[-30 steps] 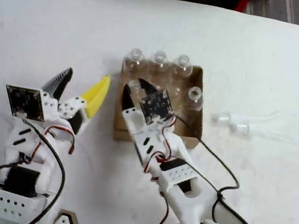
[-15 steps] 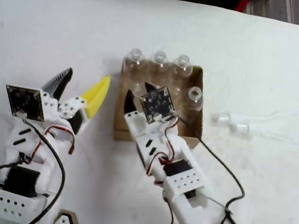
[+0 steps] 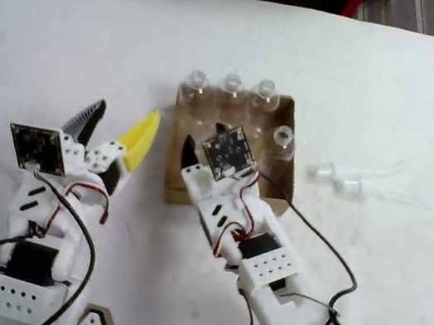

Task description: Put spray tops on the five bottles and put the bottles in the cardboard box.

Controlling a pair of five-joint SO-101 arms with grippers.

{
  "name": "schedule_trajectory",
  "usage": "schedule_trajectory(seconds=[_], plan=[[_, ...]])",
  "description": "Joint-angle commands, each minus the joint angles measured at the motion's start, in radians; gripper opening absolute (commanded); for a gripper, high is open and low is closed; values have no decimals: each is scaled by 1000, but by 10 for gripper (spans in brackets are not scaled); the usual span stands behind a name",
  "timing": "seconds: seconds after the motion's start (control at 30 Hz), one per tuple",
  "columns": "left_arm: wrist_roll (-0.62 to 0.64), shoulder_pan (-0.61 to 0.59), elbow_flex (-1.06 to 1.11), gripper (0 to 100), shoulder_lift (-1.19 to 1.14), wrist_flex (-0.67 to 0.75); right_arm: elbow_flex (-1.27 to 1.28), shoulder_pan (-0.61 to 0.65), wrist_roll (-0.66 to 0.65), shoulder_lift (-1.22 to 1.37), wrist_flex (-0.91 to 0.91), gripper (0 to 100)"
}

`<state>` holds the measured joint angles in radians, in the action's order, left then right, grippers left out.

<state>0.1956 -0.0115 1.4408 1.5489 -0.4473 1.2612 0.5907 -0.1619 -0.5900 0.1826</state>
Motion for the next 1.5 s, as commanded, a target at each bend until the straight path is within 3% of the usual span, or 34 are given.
schedule_trajectory(seconds=[0.0,0.17,0.37,0.57,0.87,1.0,1.23,1.47], plan=[[8,12,-9,286,18,23,-9,7,0,-35,-5,201],[8,12,-9,286,18,25,-28,7,0,-36,-21,204],[8,12,-9,286,18,25,-84,1,0,-136,-179,204],[8,12,-9,286,18,21,-91,-35,0,-464,-389,202],[8,12,-8,286,16,17,-78,-283,3,-1059,-792,201],[8,7,-9,286,16,18,32,-326,3,-1218,-923,201],[8,1,-18,286,16,17,270,-331,95,-1205,-914,201],[8,-85,-117,286,13,-52,319,-426,84,-1216,-898,201]])
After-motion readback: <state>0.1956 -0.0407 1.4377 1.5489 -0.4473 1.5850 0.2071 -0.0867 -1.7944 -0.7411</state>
